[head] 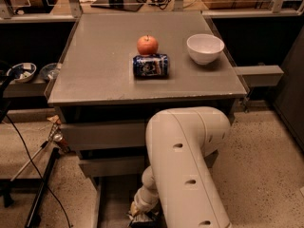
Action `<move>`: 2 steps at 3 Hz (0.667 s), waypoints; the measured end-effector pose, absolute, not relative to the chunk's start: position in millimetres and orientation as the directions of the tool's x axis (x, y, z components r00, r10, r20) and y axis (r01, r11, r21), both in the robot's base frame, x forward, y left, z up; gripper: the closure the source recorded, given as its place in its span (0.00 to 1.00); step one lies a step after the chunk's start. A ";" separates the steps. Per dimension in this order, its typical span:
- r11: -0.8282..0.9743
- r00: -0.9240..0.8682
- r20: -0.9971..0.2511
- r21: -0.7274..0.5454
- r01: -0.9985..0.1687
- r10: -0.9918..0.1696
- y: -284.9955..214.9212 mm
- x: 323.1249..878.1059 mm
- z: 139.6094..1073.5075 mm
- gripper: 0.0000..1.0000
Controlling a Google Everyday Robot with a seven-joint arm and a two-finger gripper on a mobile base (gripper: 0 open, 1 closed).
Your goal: Place blue chip bag into bottom drawer
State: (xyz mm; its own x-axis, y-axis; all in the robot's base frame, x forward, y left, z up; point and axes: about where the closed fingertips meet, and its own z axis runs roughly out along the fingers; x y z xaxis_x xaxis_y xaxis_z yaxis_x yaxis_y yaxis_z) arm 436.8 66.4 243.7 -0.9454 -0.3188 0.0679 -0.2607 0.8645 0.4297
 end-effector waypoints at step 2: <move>0.862 -0.959 0.059 0.457 -0.220 -0.276 73.7 461.5 235.0 1.00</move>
Offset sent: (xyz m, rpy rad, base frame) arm 0.0396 0.0127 -0.0057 0.0537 -0.0123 -0.0599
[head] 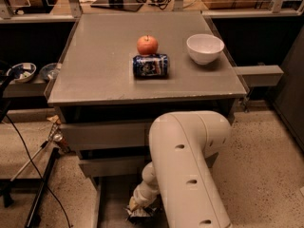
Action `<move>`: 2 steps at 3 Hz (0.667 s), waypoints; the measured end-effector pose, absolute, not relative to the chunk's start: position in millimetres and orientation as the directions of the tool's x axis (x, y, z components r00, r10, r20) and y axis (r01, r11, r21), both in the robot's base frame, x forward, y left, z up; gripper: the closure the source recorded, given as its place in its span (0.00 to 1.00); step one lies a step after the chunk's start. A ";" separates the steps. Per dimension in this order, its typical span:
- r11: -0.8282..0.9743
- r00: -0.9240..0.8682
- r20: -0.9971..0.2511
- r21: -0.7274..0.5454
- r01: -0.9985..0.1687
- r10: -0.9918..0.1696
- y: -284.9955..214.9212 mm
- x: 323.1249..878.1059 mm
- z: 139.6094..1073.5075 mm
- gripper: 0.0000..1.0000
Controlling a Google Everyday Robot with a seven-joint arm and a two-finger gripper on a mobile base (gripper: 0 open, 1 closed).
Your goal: Place blue chip bag into bottom drawer
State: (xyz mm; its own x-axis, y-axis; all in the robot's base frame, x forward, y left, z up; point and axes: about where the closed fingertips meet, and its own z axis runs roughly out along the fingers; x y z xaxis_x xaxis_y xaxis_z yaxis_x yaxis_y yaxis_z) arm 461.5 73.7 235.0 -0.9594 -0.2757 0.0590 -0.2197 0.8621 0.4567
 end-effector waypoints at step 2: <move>0.880 -0.968 0.125 0.454 -0.140 -0.219 56.5 453.0 201.9 1.00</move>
Offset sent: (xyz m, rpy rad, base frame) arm 0.0124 0.0006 -0.0392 -0.0248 0.0488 -0.0315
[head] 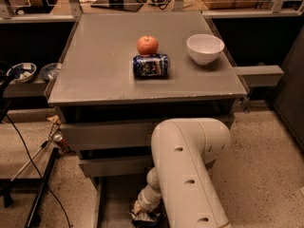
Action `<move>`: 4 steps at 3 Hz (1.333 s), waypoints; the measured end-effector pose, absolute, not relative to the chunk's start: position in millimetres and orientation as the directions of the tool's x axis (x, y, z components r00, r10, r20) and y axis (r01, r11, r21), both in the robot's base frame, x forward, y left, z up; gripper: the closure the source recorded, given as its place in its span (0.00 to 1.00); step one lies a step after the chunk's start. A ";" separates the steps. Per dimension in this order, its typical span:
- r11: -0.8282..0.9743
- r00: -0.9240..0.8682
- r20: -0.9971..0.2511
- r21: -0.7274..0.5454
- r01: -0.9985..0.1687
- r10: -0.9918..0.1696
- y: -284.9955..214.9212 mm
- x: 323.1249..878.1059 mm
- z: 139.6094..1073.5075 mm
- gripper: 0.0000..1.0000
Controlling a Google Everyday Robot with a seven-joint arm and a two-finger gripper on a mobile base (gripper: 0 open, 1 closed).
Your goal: Place blue chip bag into bottom drawer
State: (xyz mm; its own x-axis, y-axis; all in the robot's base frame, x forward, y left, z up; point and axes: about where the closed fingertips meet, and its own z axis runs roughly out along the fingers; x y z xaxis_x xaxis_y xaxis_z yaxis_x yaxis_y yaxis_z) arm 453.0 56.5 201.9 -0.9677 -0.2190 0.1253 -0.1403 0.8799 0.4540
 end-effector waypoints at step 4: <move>0.887 -0.973 0.138 0.450 -0.107 -0.187 52.7 463.4 193.1 0.81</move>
Offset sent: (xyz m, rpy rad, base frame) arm 0.0082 -0.0056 -0.0085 0.0004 0.0176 -0.0375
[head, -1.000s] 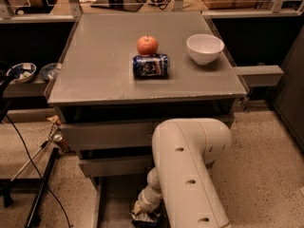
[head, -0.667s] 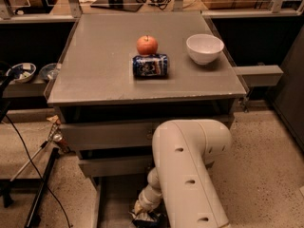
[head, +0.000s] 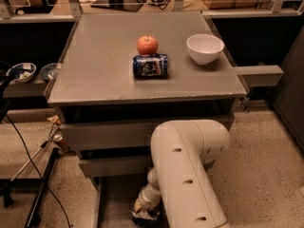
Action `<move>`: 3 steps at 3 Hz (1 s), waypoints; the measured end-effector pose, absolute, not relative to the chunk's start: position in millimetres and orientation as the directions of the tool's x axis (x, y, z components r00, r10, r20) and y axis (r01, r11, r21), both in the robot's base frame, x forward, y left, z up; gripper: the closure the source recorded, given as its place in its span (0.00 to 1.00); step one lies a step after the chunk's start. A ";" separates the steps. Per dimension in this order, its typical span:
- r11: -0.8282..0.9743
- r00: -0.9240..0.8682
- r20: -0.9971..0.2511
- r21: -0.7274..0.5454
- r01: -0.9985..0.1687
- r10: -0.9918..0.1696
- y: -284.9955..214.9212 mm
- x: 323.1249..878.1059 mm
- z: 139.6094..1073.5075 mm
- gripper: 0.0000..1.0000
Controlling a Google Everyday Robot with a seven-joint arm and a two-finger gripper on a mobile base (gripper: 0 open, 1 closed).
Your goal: Place blue chip bag into bottom drawer
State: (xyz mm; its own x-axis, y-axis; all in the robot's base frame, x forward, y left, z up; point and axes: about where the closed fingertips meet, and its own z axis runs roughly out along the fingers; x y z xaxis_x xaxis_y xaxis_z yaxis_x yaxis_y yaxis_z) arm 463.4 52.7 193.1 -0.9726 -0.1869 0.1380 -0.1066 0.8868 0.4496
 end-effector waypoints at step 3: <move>0.887 -0.973 0.138 0.450 -0.107 -0.187 52.8 463.3 193.0 0.11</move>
Offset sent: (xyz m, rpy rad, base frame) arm 0.0000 0.0000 0.0000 0.0000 0.0000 0.0000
